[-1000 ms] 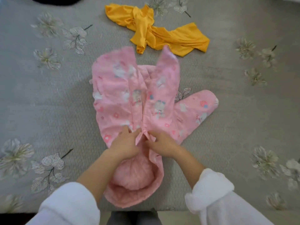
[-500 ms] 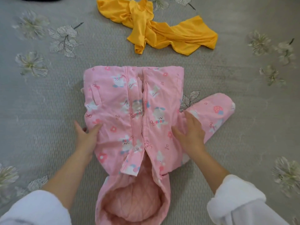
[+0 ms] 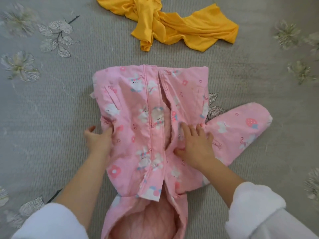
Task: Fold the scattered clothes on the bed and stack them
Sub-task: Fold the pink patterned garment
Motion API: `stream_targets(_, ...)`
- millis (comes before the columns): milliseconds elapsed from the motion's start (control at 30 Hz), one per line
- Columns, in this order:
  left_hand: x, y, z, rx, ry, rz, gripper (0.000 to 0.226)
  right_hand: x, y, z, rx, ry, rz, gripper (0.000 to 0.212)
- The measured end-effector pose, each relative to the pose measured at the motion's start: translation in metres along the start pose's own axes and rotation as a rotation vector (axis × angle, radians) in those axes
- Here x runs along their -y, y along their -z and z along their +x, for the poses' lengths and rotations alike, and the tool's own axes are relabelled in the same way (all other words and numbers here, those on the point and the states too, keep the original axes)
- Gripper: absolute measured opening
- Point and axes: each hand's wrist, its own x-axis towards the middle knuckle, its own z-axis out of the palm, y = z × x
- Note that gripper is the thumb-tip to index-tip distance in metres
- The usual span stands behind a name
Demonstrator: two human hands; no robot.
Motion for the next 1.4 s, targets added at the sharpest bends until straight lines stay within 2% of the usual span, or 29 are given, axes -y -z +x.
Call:
stream_targets(33, -0.003, 0.001, 0.002, 0.108, 0.125, -0.086, 0.075, 0.004, 0.0, 0.002, -0.004, 0.016, 0.004, 0.097)
stream_targets(67, -0.008, 0.002, 0.001, 0.231, 0.193, -0.111, 0.071, 0.007, 0.0, 0.003, 0.008, 0.028, 0.007, 0.101)
stream_targets(100, -0.013, 0.001, -0.005, 0.296, 0.187, -0.102, 0.058, 0.01, 0.0, 0.004, 0.024, 0.033, -0.002, 0.102)
stream_targets(133, -0.017, 0.0, -0.011, 0.275, 0.113, -0.063, 0.042, 0.012, -0.001, 0.006, 0.043, 0.03, -0.022, 0.101)
stream_targets(167, -0.022, 0.001, -0.02, 0.189, -0.027, -0.025, 0.032, 0.011, 0.0, 0.009, 0.054, 0.024, -0.043, 0.099)
stream_targets(233, -0.034, 0.01, -0.042, -0.118, -0.383, 0.054, 0.023, 0.011, 0.001, 0.013, 0.054, 0.016, -0.064, 0.096)
stream_targets(300, -0.038, 0.024, -0.058, -0.356, -0.647, 0.046, 0.03, 0.012, 0.001, 0.014, 0.047, 0.013, -0.065, 0.096)
stream_targets(367, -0.026, 0.038, -0.056, -0.444, -0.667, -0.003, 0.048, 0.016, -0.002, 0.012, 0.025, 0.006, -0.069, 0.098)
stream_targets(433, -0.007, 0.042, -0.042, -0.488, -0.558, 0.172, 0.079, 0.018, -0.007, 0.007, -0.063, 0.018, -0.105, 0.099)
stream_targets(467, 0.002, 0.042, -0.036, -0.469, -0.538, 0.319, 0.09, 0.019, -0.01, 0.006, -0.138, 0.041, -0.115, 0.099)
stream_targets(533, 0.018, 0.034, -0.034, -0.295, -0.631, 0.609, 0.083, 0.019, -0.021, -0.001, -0.27, 0.12, -0.058, 0.086)
stream_targets(600, 0.039, 0.022, -0.034, 0.072, -0.74, 0.887, 0.07, 0.021, -0.033, -0.004, -0.232, 0.179, 0.024, 0.071)
stream_targets(633, 0.052, 0.017, -0.034, 0.244, -0.753, 1.043, 0.072, 0.022, -0.038, -0.005, -0.166, 0.197, 0.042, 0.07)
stream_targets(700, 0.079, 0.011, -0.025, 0.39, -0.765, 1.242, 0.083, 0.019, -0.045, -0.004, -0.086, 0.226, 0.02, 0.074)
stream_targets(800, 0.101, 0.006, -0.013, 0.315, -0.79, 1.295, 0.079, 0.014, -0.048, 0.001, -0.041, 0.244, -0.017, 0.078)
stream_targets(933, 0.103, -0.002, -0.013, 0.25, -0.852, 1.33, 0.068, 0.018, -0.053, 0.0, -0.066, 0.248, -0.124, 0.066)
stream_targets(1067, 0.095, -0.005, -0.019, 0.226, -0.87, 1.376, 0.073, 0.024, -0.047, -0.002, 0.001, 0.231, -0.109, 0.061)
stream_targets(1133, 0.085, 0.0, -0.025, 0.292, -0.799, 1.356, 0.074, 0.025, -0.041, -0.014, -0.068, 0.283, -0.033, 0.054)
stream_targets(1200, 0.078, 0.014, -0.032, 0.362, -0.881, 1.242, 0.069, 0.019, -0.041, -0.037, -0.242, 0.346, 0.058, 0.051)
stream_targets(1300, 0.091, 0.058, -0.037, 0.405, -1.096, 1.126, 0.055, -0.009, -0.06, -0.093, -0.384, 0.371, 0.135, 0.063)
stream_targets(1400, 0.123, 0.12, -0.05, 0.363, -1.14, 1.105, 0.072, -0.038, -0.082, -0.145, -0.363, 0.464, 0.047, 0.087)
